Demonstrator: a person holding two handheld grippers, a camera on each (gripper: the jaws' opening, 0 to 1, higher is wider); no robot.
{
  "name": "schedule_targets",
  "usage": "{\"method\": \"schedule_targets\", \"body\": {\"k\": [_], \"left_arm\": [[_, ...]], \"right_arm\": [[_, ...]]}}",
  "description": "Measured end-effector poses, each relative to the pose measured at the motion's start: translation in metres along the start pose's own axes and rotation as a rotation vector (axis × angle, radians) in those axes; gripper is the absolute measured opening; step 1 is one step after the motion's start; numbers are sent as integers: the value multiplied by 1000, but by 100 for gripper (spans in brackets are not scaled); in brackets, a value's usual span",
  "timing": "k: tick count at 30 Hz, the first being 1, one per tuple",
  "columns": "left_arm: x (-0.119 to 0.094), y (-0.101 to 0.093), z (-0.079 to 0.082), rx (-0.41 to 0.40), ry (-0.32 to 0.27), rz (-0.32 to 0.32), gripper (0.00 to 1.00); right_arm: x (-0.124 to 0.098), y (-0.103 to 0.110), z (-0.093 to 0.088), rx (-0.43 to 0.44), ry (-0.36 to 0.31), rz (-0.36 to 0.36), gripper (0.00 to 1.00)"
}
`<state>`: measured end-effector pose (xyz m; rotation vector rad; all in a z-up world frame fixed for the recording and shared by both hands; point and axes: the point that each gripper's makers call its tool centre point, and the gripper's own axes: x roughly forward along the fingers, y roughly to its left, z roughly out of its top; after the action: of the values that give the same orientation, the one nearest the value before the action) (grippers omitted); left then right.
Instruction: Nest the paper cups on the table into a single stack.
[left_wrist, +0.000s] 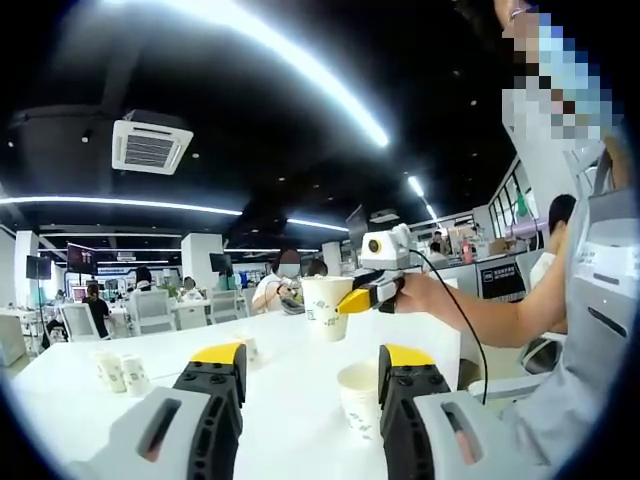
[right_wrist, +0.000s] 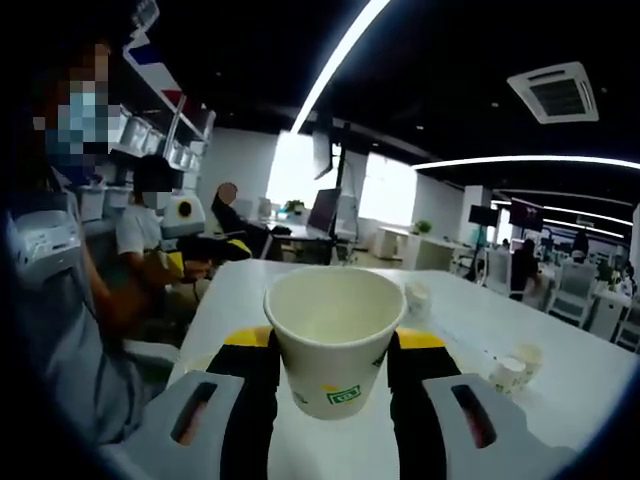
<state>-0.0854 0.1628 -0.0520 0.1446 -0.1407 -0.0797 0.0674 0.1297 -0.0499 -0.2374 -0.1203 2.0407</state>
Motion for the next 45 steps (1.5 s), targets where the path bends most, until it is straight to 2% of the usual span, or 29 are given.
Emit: {"method": "schedule_targets", "body": {"k": [10, 21, 37, 45], "left_arm": [[1, 0, -2, 0, 3, -1, 56], [1, -1, -2, 2, 1, -3, 56], [-1, 1, -1, 5, 0, 2, 56], [-3, 4, -1, 5, -2, 8, 56]], "right_arm": [[-1, 11, 6, -2, -18, 18, 45], [2, 36, 14, -23, -24, 56, 45], [8, 66, 12, -26, -24, 105, 45], [9, 76, 5, -14, -22, 120, 45]]}}
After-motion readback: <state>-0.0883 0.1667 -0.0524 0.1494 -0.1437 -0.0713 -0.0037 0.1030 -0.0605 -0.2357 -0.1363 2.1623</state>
